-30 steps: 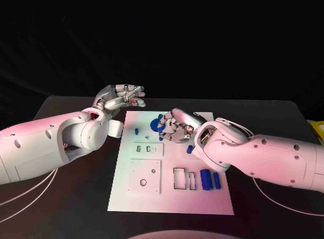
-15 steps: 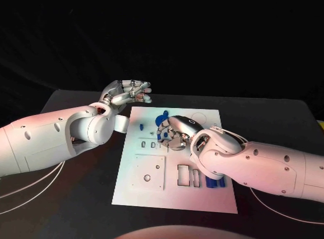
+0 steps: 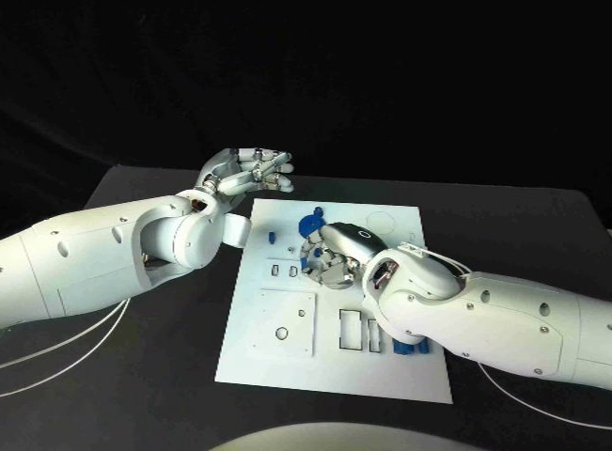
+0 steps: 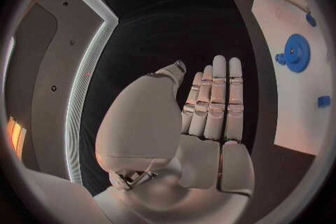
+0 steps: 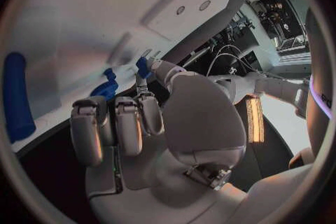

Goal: Assemble the parts on the task board

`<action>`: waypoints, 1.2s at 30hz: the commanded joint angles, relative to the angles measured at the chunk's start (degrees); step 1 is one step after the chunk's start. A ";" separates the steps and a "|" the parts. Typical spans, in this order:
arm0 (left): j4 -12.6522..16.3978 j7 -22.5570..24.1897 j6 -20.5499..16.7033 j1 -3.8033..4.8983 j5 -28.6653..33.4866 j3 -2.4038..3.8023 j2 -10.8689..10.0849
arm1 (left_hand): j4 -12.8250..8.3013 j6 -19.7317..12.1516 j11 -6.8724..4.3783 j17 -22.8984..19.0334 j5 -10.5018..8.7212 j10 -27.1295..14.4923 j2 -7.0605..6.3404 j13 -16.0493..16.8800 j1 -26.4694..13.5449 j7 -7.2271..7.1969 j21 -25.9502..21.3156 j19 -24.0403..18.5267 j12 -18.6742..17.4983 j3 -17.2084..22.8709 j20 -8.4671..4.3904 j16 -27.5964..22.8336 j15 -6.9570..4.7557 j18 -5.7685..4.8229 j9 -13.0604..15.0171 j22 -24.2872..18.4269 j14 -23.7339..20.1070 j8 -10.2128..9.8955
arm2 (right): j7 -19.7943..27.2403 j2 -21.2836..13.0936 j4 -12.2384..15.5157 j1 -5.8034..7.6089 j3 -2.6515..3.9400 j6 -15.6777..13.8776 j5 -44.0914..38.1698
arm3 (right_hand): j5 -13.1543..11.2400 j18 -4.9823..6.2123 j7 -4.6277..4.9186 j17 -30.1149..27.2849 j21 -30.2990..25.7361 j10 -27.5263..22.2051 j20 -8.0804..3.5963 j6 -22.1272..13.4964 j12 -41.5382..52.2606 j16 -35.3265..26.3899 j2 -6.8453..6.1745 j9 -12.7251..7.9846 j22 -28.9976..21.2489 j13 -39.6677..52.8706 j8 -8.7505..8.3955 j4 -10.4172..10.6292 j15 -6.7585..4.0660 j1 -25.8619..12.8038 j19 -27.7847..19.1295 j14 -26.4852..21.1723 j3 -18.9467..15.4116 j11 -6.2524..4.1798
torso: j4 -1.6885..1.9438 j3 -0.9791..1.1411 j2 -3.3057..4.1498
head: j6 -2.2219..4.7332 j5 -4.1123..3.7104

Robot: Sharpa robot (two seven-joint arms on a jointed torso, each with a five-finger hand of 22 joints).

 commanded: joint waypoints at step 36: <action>-0.01 0.42 1.09 -0.03 0.20 0.03 0.34 | -0.13 0.29 0.14 0.05 -0.28 -0.23 -0.27 0.05 -0.17 0.25 0.25 -0.26 -0.21 0.34 0.04 0.30 0.01 0.64 0.05 0.05 -0.43 -0.27 | -1.86 1.93 -1.84 -1.27 -0.20 1.41 -5.17 | -0.36 -0.85 -0.41 13.87 -0.36 0.07 -0.05 0.27 -0.24 -0.07 -0.74 2.98 13.97 2.95 1.94 0.40 0.14 -1.12 5.02 5.70 -0.23 0.14 | -0.07 -0.02 -0.01 | -0.30 0.40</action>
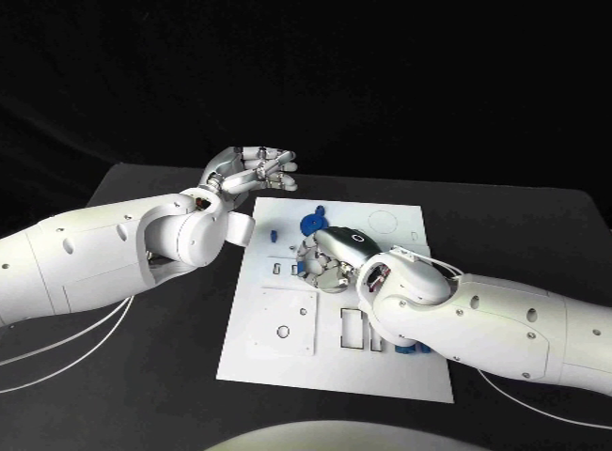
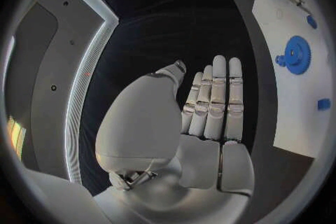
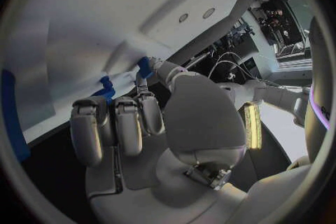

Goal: Assemble the parts on the task board

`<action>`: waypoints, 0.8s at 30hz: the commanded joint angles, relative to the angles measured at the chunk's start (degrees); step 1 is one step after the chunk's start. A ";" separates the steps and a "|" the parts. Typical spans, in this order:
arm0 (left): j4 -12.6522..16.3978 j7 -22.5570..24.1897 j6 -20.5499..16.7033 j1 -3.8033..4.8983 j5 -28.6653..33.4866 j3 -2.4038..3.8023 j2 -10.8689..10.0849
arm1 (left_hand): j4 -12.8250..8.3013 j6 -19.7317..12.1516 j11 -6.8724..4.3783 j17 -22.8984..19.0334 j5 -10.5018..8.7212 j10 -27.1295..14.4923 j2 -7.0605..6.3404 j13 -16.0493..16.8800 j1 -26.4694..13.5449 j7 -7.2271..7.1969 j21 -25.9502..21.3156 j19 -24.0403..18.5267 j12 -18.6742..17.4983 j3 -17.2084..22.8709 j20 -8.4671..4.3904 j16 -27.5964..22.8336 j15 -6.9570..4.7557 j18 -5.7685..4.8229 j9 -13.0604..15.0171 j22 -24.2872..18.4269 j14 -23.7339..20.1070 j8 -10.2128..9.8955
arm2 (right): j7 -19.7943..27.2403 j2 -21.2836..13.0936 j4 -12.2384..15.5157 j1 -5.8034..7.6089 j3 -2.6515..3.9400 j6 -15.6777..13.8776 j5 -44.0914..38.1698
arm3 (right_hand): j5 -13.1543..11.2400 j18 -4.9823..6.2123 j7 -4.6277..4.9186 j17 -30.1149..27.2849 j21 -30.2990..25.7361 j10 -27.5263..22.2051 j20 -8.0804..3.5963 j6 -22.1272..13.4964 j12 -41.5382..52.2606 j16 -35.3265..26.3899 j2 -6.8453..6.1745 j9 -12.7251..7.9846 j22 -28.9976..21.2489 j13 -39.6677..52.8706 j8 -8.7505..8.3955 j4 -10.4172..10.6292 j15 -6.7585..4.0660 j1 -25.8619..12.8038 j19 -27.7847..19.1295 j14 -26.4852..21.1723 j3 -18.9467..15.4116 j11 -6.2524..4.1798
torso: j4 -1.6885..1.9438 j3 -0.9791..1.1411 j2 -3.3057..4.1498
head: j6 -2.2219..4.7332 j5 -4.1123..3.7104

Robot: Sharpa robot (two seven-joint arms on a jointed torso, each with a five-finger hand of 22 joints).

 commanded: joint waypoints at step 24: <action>0.04 0.33 1.03 -0.03 0.17 0.02 0.00 | -0.13 0.29 0.14 0.07 -0.28 -0.23 -0.27 0.07 -0.17 0.25 0.25 -0.27 -0.21 0.34 0.04 0.30 0.00 0.63 0.07 0.07 -0.43 -0.27 | -1.99 -0.21 0.07 -0.31 -0.10 0.49 -2.55 | -0.61 -0.78 0.10 13.59 -0.35 -0.19 0.13 0.15 -0.46 -0.16 -1.68 2.79 13.77 2.78 0.48 0.45 0.37 -1.03 4.84 5.64 -0.57 0.42 | 0.01 -0.04 -0.02 | -0.24 -0.15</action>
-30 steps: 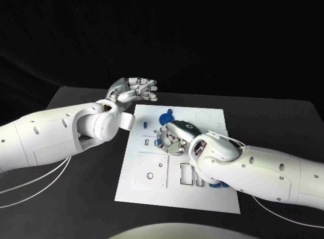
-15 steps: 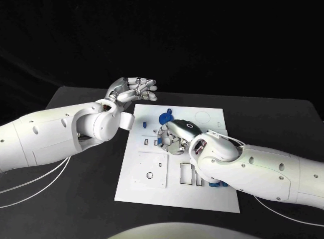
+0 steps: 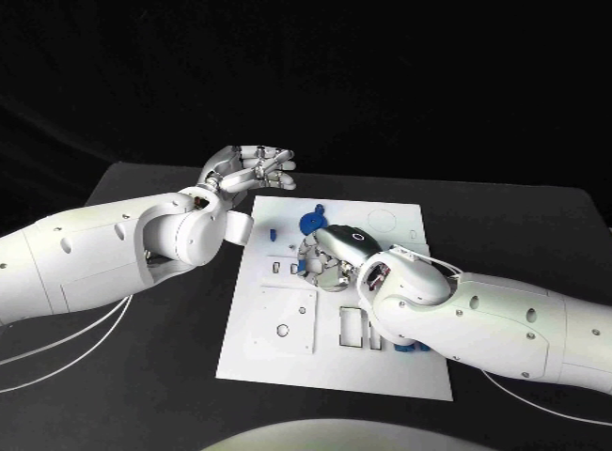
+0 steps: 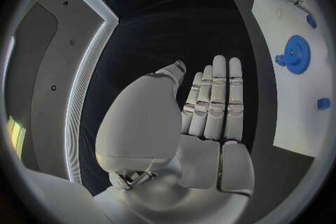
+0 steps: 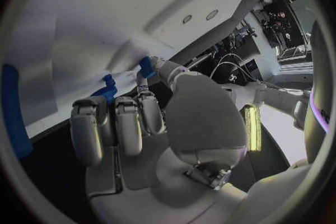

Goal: Assemble the parts on the task board

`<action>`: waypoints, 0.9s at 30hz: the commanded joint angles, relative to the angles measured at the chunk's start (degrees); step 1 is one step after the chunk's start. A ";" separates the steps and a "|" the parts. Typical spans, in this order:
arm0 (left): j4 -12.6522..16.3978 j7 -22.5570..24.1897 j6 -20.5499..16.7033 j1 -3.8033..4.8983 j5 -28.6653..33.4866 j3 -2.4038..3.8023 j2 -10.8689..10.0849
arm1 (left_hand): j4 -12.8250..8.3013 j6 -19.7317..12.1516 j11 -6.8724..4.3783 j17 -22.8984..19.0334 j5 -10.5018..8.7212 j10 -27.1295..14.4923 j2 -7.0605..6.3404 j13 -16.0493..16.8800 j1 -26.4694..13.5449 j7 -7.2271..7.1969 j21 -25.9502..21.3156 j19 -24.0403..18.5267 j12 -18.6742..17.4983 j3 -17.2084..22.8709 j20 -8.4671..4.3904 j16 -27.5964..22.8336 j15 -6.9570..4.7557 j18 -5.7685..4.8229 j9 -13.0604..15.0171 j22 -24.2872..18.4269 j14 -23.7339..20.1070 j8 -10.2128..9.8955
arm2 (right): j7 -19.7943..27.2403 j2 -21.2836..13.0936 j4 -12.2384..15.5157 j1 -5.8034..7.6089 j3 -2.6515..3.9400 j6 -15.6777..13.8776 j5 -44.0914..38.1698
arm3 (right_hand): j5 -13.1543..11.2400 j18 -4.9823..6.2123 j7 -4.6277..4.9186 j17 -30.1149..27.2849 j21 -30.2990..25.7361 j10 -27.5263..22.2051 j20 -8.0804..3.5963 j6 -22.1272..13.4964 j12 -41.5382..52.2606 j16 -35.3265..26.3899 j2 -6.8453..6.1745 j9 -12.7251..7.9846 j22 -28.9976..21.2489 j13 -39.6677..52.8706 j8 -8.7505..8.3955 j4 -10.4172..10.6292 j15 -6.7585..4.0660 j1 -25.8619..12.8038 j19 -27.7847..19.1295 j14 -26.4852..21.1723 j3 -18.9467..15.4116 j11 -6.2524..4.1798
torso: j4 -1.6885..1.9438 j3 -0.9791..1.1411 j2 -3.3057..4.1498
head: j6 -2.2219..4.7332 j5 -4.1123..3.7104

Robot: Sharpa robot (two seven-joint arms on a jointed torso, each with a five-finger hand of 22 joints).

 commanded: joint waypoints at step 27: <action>0.03 0.24 0.98 0.00 0.16 0.02 0.03 | -0.12 0.29 0.14 0.08 -0.28 -0.23 -0.27 0.08 -0.16 0.25 0.25 -0.27 -0.21 0.34 0.04 0.30 0.00 0.63 0.07 0.08 -0.43 -0.27 | -0.05 -0.04 -0.02 -0.18 -0.10 0.23 -1.17 | 0.50 -0.60 1.98 13.00 -0.90 -1.10 1.27 -3.75 -0.95 -0.39 -3.17 -1.39 13.33 2.05 -2.48 1.25 1.72 -1.68 4.37 5.49 -1.77 1.90 | 0.01 0.00 0.00 | -0.18 -0.14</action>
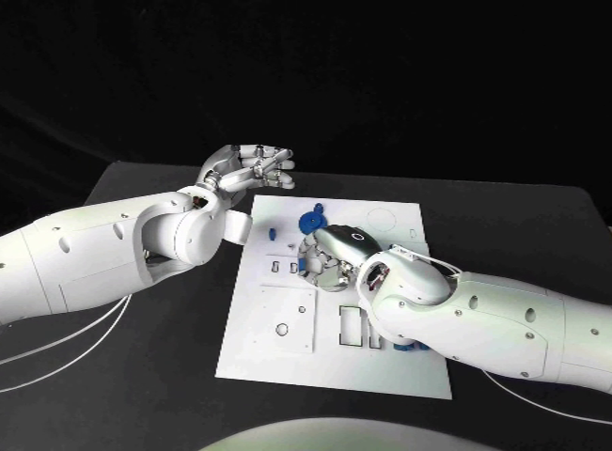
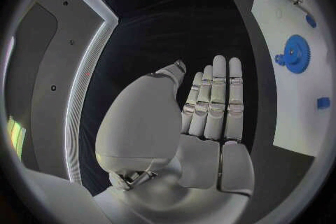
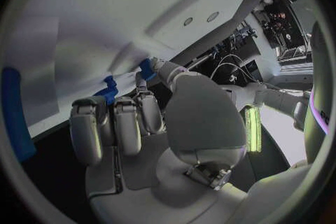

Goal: Assemble the parts on the task board

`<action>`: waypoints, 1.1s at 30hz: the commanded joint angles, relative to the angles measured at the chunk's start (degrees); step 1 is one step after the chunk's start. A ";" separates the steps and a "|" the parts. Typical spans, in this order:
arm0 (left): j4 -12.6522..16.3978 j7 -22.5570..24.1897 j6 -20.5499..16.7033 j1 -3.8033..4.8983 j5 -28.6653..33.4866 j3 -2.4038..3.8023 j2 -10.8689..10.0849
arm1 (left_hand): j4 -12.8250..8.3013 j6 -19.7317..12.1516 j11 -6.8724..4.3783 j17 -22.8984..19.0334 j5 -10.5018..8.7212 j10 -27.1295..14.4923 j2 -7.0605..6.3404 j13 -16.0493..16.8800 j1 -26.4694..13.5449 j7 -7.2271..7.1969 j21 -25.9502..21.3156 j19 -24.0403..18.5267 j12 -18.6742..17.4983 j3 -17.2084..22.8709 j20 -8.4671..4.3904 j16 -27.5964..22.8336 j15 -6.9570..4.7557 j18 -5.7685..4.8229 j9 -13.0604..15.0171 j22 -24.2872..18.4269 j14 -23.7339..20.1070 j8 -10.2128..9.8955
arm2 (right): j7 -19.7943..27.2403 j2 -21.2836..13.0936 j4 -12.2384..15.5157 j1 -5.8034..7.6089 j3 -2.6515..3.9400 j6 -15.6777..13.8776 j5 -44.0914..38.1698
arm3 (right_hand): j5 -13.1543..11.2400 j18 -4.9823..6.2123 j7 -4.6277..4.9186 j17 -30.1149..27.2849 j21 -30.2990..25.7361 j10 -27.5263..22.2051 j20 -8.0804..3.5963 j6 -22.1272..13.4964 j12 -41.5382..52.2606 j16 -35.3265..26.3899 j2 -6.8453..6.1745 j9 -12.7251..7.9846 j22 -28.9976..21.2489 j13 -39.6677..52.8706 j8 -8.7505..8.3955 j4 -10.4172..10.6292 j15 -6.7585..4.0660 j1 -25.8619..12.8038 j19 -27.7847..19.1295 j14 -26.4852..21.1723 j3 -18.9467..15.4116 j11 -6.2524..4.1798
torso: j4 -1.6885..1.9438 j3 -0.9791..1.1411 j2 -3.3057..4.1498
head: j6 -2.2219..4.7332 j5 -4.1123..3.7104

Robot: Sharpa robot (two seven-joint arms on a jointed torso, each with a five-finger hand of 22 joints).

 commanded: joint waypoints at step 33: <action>-2.60 -19.01 7.81 0.24 -20.81 0.07 -0.51 | 0.84 3.04 -3.65 11.59 -0.25 8.12 0.04 6.54 -8.86 -3.09 8.59 5.79 9.28 -5.91 -3.11 17.26 -3.80 0.78 2.04 4.14 7.68 1.92 | 17.00 -13.82 9.14 7.09 0.98 1.54 28.16 | 2.58 0.08 1.38 11.43 -2.32 -1.35 1.75 -2.68 -1.10 -1.00 1.01 -1.80 11.68 1.22 -4.25 3.65 1.59 3.04 2.61 5.03 -7.73 1.73 | -0.12 0.18 -1.28 | 0.19 -0.35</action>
